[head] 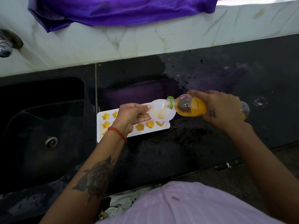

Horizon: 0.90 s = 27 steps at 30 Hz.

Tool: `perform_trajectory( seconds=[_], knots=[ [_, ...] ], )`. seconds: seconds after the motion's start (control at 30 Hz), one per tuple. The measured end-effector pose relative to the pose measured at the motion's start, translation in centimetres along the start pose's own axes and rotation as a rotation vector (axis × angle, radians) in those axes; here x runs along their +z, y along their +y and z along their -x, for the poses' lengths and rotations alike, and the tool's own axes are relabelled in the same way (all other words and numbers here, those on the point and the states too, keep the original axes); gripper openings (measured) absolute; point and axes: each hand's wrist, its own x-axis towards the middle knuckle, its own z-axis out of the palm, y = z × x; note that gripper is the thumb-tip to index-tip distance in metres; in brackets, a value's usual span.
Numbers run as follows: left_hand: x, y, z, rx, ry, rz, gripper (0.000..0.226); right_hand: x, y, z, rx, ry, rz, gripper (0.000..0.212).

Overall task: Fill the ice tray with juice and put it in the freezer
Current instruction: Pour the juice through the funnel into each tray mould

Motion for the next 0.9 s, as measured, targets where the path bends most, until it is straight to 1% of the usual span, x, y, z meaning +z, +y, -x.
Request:
perform_trajectory(
  seconds=[0.27,0.43,0.6,0.7,0.77,0.9],
  knots=[
    [-0.2,0.5,0.0,-0.025,0.006,0.027,0.012,-0.1,-0.3,-0.5,0.019,-0.016,-0.162,0.068],
    [-0.7,1.1,0.0,-0.014,0.000,0.048,0.011,-0.4,-0.5,-2.1,0.061,-0.020,-0.321,0.091],
    [-2.2,2.7,-0.4,0.040,0.013,0.097,0.009,-1.3,-1.3,-4.9,0.050,0.009,-0.598,0.094],
    [-3.8,4.0,-1.0,0.065,0.067,0.141,0.008,-2.1,-2.3,-7.3,0.051,0.025,-0.829,0.092],
    [-4.8,4.8,-1.6,0.115,0.117,0.152,0.006,-2.2,-3.0,-9.0,0.048,0.042,-0.964,0.090],
    [-6.6,5.7,-3.3,0.214,0.230,0.130,0.008,-1.3,-4.8,-12.3,0.016,0.071,-1.071,0.086]
  ],
)
